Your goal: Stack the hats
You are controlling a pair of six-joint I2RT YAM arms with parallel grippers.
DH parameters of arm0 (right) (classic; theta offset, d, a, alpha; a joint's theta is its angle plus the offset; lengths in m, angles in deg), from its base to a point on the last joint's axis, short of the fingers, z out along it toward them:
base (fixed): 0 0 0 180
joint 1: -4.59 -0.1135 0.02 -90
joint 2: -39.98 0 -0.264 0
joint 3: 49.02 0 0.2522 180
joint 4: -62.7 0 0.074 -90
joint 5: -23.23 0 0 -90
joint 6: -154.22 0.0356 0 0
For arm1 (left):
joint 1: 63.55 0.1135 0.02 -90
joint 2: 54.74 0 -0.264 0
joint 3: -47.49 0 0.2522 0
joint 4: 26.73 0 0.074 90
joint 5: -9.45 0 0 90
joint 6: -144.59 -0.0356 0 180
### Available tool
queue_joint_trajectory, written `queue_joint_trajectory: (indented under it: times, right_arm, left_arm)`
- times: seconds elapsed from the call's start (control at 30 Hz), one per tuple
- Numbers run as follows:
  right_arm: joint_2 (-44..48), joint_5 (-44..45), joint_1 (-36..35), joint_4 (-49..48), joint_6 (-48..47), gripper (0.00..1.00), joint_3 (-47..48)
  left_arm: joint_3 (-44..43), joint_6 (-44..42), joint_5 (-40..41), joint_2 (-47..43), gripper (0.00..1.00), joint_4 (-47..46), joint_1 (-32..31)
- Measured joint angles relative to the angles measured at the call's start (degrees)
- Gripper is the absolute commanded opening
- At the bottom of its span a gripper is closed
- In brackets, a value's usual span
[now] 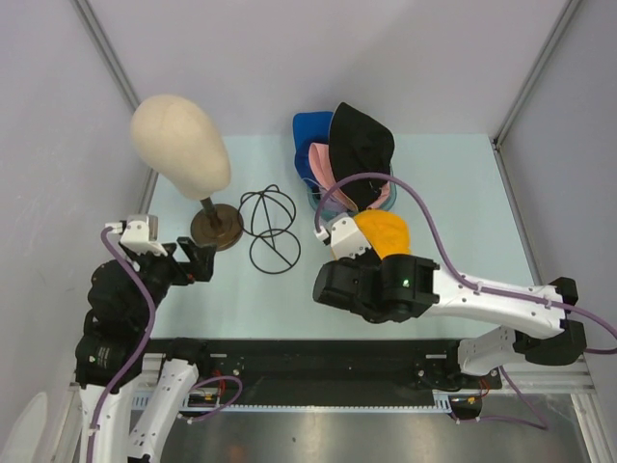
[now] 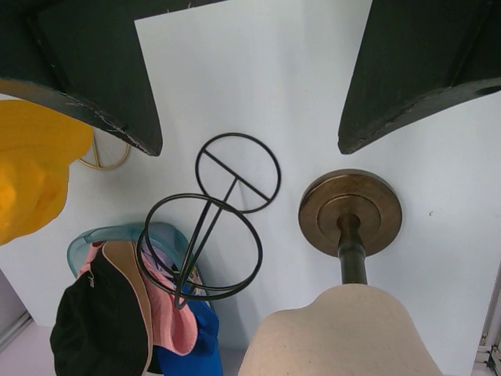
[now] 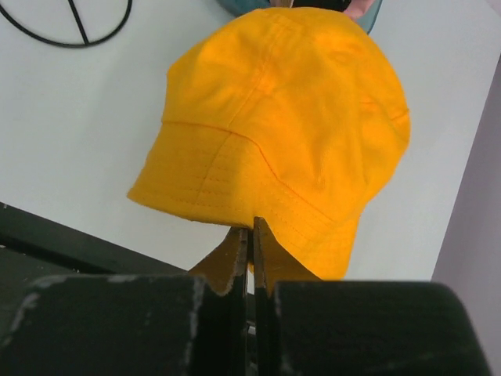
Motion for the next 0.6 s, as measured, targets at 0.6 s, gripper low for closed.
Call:
queue_joint_trajectory:
  times: [0.6]
  right_arm:
    - [6.0, -8.9, 0.1, -11.8, 7.1, 0.0, -23.7]
  left_arm:
    - [1.4, 0.0, -0.9, -3.2, 1.0, 3.7, 0.0]
